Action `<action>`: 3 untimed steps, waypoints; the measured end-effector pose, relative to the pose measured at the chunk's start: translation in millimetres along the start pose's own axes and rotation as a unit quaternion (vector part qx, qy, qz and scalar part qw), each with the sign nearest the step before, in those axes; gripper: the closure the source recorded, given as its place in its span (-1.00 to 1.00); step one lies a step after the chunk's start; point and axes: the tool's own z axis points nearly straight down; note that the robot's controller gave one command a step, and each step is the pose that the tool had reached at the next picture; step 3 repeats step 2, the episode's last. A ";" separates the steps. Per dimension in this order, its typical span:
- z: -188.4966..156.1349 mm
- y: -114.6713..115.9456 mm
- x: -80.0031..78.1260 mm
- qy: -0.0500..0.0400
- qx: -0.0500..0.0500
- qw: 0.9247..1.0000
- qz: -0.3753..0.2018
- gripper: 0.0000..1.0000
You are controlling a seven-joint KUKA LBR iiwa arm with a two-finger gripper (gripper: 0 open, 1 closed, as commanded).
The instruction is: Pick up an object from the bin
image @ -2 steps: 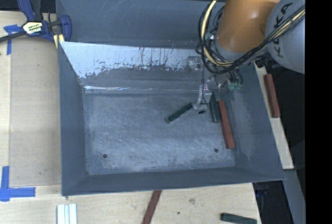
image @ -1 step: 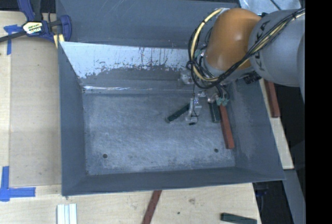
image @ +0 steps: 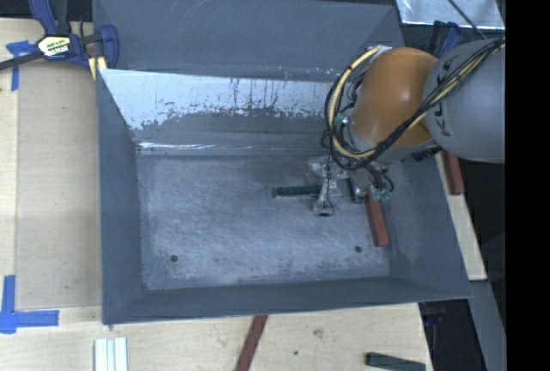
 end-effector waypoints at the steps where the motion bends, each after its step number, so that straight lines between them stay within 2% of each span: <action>1: 0.0 0.0 0.0 0.000 0.000 1.000 0.000 1.00; 2: -152.5 32.0 -17.7 -0.001 0.000 1.000 -0.009 1.00; 3: -152.5 32.0 -17.7 -0.001 0.000 1.000 -0.009 1.00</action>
Offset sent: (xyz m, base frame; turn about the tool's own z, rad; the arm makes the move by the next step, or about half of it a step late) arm 0.0122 0.0340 0.1509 -0.0168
